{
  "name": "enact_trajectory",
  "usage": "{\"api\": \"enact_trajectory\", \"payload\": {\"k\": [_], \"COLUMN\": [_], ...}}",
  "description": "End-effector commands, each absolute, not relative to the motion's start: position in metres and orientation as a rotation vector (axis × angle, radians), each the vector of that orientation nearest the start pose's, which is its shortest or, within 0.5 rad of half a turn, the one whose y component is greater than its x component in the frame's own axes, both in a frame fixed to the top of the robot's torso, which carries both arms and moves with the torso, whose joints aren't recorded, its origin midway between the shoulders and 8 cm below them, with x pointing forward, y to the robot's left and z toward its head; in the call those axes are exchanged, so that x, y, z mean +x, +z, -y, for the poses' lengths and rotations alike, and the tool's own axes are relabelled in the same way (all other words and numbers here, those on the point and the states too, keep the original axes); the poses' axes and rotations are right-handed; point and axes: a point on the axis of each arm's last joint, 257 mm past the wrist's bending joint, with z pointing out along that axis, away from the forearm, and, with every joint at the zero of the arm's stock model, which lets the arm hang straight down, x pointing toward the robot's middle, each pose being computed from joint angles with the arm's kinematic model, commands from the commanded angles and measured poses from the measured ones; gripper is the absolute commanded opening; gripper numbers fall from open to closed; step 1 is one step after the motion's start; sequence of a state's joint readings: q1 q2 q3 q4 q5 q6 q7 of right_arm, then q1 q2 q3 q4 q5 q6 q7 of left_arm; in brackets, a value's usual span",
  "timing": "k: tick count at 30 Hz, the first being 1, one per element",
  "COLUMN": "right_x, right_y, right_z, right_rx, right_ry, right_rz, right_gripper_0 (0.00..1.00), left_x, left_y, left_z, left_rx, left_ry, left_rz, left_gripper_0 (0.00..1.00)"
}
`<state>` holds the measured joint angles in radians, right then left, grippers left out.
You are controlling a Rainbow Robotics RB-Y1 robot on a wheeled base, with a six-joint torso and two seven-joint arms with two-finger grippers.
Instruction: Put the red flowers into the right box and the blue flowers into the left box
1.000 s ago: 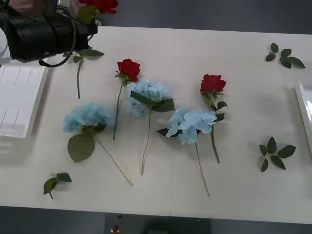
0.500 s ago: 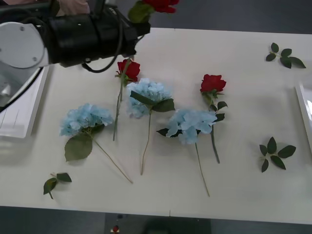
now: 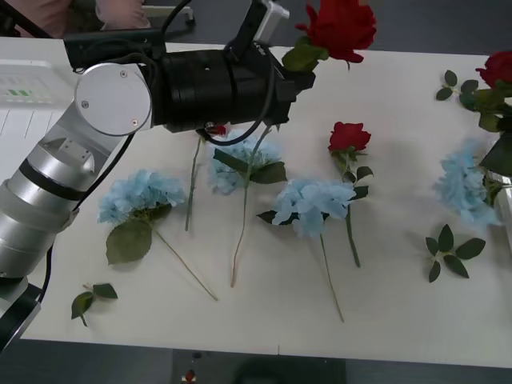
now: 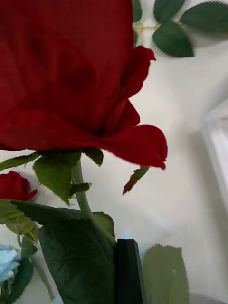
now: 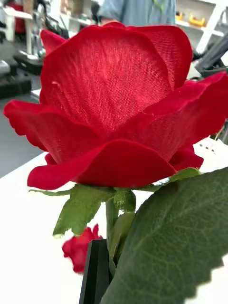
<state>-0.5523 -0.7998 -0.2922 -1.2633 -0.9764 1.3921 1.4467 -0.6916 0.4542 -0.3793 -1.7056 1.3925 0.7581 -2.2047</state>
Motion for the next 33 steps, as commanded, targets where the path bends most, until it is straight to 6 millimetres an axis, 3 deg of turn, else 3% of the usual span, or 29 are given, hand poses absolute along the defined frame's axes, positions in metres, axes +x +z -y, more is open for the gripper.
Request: {"api": "enact_trajectory", "payload": {"k": [1,2,3,4,10,16,25,33], "right_x": [0.562,0.562,0.563,0.563,0.564,0.560,0.527,0.490], "right_y": [-0.122,-0.123,-0.123,-0.123,-0.119,-0.092,-0.051,-0.025], "right_z": [0.419,0.416,0.415,0.414,0.403,0.386,0.336,0.283], "right_rx": [0.386,0.385,0.385,0.383,0.343,0.194,-0.355,-0.811], "right_ry": [0.465,0.472,0.477,0.479,0.509,0.498,0.649,0.755], "right_rz": [-2.337,-2.337,-2.334,-2.334,-2.326,-2.296,-2.151,-1.858], "right_gripper_0": [0.11,0.49,0.93,1.00,1.00,1.00,1.00,1.00], "left_x": [0.478,0.475,0.472,0.473,0.470,0.469,0.468,0.468], "left_y": [-0.006,-0.009,-0.009,-0.010,-0.016,-0.017,-0.018,-0.018], "left_z": [0.082,0.087,0.091,0.092,0.096,0.097,0.098,0.098], "left_rx": [1.020,1.025,1.027,1.026,1.021,1.017,1.020,1.020], "left_ry": [-0.829,-0.840,-0.847,-0.843,-0.862,-0.872,-0.875,-0.875], "left_rz": [-1.430,-1.432,-1.432,-1.433,-1.452,-1.460,-1.463,-1.463], "left_gripper_0": [0.00,0.00,0.00,0.00,0.00,0.00,0.00,0.00]}}
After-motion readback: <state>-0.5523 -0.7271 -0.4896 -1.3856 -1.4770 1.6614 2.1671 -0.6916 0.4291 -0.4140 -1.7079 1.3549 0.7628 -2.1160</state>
